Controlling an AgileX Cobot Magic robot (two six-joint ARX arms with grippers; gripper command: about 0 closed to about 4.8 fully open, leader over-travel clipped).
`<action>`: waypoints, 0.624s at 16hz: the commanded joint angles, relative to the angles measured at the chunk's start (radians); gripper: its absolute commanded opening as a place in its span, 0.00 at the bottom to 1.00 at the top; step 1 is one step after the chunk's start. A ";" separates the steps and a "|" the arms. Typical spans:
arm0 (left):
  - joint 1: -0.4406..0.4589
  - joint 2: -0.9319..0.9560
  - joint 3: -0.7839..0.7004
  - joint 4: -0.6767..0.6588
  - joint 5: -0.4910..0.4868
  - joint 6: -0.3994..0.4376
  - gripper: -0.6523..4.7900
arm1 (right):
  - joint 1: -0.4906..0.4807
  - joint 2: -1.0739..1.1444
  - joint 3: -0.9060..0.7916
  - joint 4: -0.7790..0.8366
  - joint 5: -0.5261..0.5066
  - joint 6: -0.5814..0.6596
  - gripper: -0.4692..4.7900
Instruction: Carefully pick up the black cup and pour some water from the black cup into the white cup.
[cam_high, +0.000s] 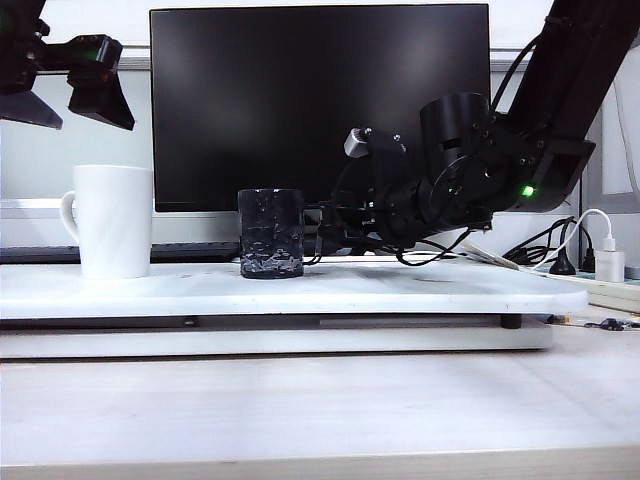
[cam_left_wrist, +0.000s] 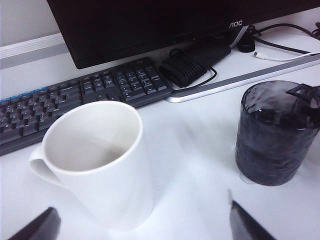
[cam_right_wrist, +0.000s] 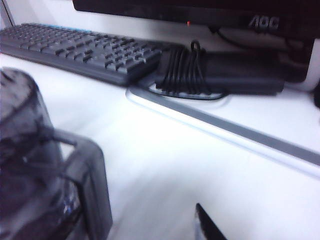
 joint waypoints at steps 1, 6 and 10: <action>0.002 -0.002 0.005 0.012 -0.004 0.005 1.00 | 0.002 0.012 0.006 0.065 0.000 -0.002 0.61; 0.002 -0.002 0.005 0.010 -0.006 0.005 1.00 | 0.031 0.051 0.079 0.061 -0.001 0.021 0.60; 0.002 -0.002 0.005 -0.003 -0.007 0.005 1.00 | 0.035 0.051 0.081 0.061 0.002 0.021 0.15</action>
